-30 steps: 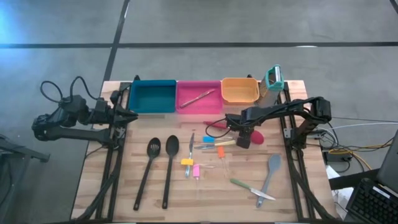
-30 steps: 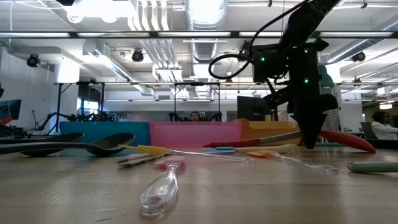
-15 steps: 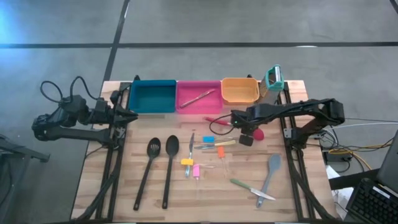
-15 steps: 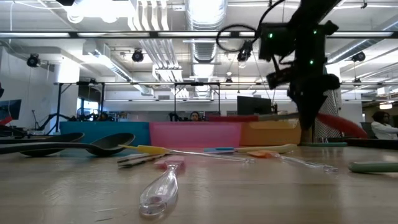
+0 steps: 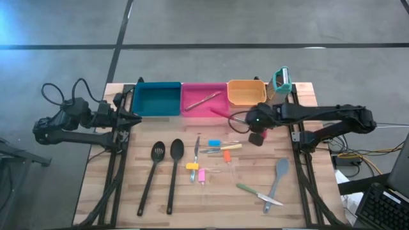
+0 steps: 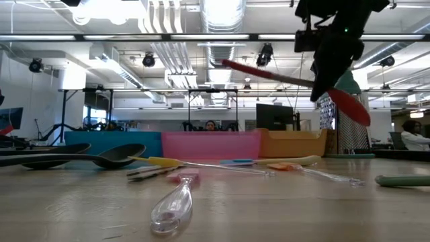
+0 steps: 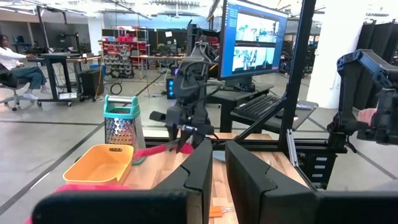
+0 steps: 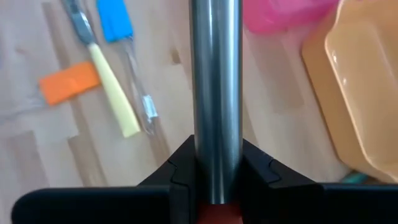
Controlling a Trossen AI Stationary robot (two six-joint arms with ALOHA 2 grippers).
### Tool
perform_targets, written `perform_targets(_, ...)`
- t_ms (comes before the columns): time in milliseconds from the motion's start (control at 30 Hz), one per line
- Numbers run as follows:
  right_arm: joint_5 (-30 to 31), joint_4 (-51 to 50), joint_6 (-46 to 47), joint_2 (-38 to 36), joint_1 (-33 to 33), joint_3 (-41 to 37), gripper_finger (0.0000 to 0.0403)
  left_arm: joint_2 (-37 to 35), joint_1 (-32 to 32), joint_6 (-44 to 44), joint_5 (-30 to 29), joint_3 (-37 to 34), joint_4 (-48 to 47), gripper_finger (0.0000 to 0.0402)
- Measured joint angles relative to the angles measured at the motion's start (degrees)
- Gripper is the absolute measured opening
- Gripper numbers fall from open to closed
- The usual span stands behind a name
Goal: Pick & Place Kitchen Items
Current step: Put the red serving spoon into the blue bin
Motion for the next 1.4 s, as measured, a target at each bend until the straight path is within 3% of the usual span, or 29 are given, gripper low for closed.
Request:
perform_targets(600, -0.15, 7.85, -3.02, -1.03, 6.01, 0.0, 0.006, 0.0, -0.01, 0.0, 0.01, 0.0, 0.01, 0.0049)
perform_targets(1133, -0.64, 14.11, -5.27, -1.03, 6.08, 0.02, 0.006, 0.64, -0.01, 1.97, -2.01, -0.04, 4.17, 0.0049)
perform_targets(1267, -1.16, 16.34, -5.5, -1.03, 6.08, 0.02, 0.006, 1.31, -0.01, -3.88, -2.09, -0.1, 5.22, 0.0049)
perform_targets(1400, -3.55, 18.8, -5.86, -1.01, 6.08, 0.02, 0.006, 3.94, -0.01, -0.95, -2.83, -1.12, 6.15, 0.0049)
